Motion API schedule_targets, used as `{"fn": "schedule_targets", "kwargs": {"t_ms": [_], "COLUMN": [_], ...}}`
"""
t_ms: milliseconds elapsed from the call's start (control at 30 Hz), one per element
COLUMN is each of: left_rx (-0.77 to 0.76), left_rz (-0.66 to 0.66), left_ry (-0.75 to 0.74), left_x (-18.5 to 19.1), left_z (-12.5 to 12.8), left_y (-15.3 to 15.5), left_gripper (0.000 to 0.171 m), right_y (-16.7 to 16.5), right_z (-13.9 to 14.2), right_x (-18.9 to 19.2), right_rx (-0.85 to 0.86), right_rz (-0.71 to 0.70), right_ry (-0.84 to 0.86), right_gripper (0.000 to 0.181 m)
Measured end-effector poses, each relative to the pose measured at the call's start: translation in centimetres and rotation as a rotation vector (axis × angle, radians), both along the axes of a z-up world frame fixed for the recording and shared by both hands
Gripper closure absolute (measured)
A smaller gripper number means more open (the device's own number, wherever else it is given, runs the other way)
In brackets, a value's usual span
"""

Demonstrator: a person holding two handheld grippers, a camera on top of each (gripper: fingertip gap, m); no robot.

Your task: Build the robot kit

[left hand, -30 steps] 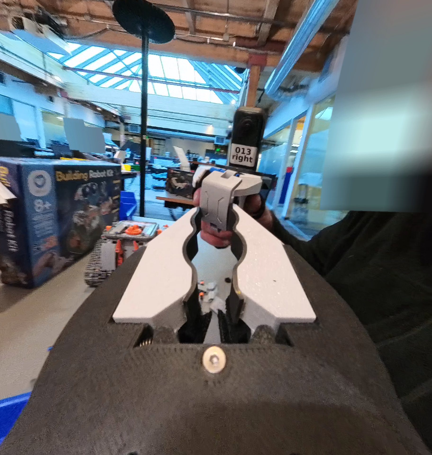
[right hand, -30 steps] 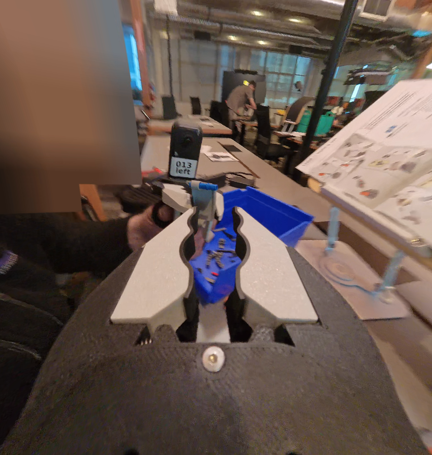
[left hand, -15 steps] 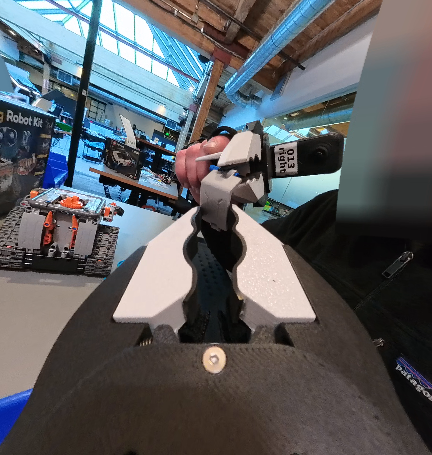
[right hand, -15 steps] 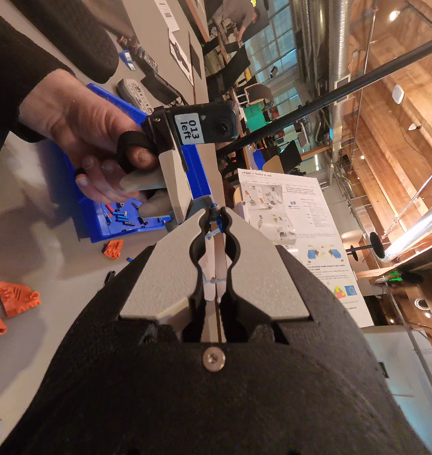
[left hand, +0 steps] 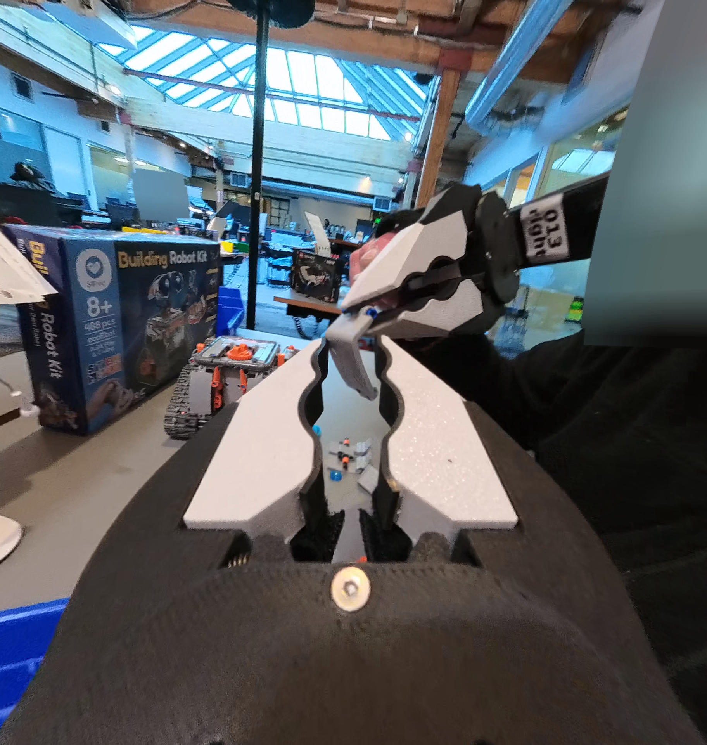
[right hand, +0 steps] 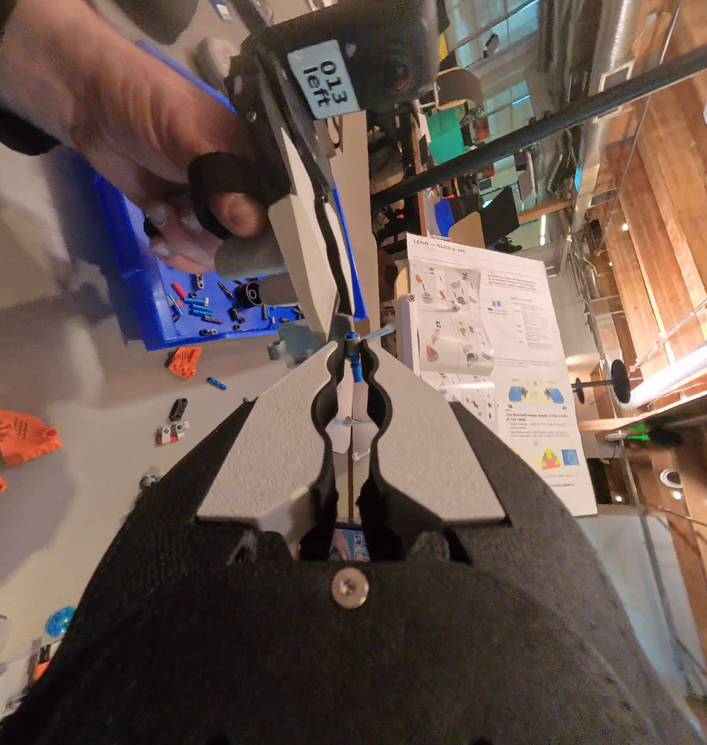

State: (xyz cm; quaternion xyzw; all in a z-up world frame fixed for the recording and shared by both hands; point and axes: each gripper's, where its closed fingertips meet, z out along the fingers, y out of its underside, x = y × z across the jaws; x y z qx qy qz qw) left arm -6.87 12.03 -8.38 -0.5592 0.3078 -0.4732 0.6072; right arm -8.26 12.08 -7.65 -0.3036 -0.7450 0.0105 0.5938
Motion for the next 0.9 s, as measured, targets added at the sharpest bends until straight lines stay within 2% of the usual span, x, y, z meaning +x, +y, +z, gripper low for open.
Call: {"fn": "schedule_targets", "kwargs": {"t_ms": [100,133,167,467,633,733,900], "left_rx": [0.021,0.022,0.024,-0.010,-0.065,-0.090,-0.087], "left_rz": [0.037,0.038,0.033,0.000,0.013,0.018,0.047], "left_ry": [0.035,0.037,0.031,-0.048,-0.123,-0.163,-0.143], "left_x": [-0.1,-0.2,-0.1,-0.7,-2.0,-2.8,-3.0], "left_z": [-0.3,-0.3,-0.3,0.5,0.8,1.0,0.6], "left_y": [0.2,0.2,0.1,-0.1,0.6,1.0,1.4], "left_gripper": [0.157,0.167,0.169,0.169,0.170,0.170,0.170], "right_y": [-0.1,-0.5,-0.8,-1.0,0.0,0.5,0.6], "right_z": [-0.2,-0.1,0.0,0.8,1.7,1.9,1.5], "right_x": [-0.2,-0.3,-0.4,-1.0,-1.1,-0.9,-1.2], "right_rx": [0.034,0.013,-0.011,-0.122,-0.229,-0.289,-0.299], "right_rz": [-0.010,0.012,0.024,0.057,0.048,0.047,0.049], "right_ry": [-0.025,-0.020,-0.011,0.076,0.151,0.171,0.154], "right_gripper": [0.177,0.177,0.177,0.176,0.162,0.163,0.164]}}
